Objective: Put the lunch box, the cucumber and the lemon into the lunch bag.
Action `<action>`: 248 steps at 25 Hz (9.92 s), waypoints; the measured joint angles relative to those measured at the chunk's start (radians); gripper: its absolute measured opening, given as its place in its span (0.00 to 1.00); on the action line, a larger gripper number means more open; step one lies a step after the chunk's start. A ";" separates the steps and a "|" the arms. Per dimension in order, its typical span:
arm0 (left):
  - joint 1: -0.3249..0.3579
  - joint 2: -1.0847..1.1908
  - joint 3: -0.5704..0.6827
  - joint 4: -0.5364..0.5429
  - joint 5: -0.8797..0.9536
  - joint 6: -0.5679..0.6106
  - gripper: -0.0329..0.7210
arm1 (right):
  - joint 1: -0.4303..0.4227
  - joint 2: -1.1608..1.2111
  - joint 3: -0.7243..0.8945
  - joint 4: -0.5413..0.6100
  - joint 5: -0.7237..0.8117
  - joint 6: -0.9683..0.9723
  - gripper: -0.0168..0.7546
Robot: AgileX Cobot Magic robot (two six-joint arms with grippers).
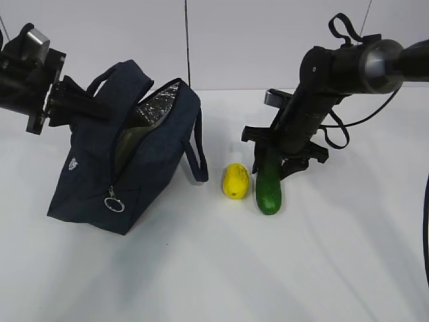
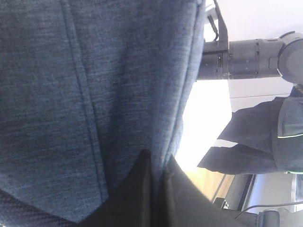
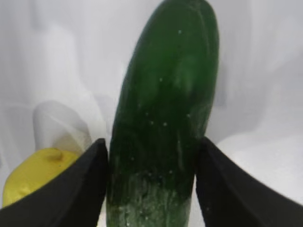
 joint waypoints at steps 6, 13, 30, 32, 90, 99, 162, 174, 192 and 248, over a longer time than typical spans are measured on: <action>0.000 0.000 0.000 0.000 0.000 0.000 0.03 | 0.000 0.000 -0.002 0.000 0.022 0.000 0.51; 0.000 0.000 0.000 0.001 0.000 0.000 0.03 | 0.000 0.000 -0.071 0.008 0.180 -0.016 0.48; 0.000 0.000 0.000 0.007 -0.022 0.000 0.03 | 0.000 -0.084 -0.225 0.602 0.346 -0.356 0.48; 0.000 0.000 0.000 0.005 -0.022 0.000 0.03 | 0.000 -0.084 -0.225 0.697 0.346 -0.404 0.48; 0.000 0.000 0.000 -0.098 -0.003 0.000 0.03 | 0.113 -0.069 -0.302 0.704 0.229 -0.534 0.63; 0.000 0.000 0.000 -0.082 -0.003 0.000 0.03 | 0.136 -0.175 -0.324 0.129 0.357 -0.173 0.63; 0.038 0.000 0.000 0.134 -0.048 0.003 0.03 | 0.198 0.121 -0.318 -0.221 0.355 0.213 0.75; 0.038 0.000 0.000 0.134 -0.048 0.003 0.03 | 0.198 0.139 -0.320 -0.223 0.354 0.213 0.67; 0.038 0.000 0.000 0.199 -0.110 0.003 0.03 | 0.198 0.131 -0.476 -0.153 0.354 0.130 0.46; 0.047 0.000 0.000 -0.067 -0.007 0.031 0.03 | 0.190 0.188 -0.684 0.495 0.371 -0.126 0.68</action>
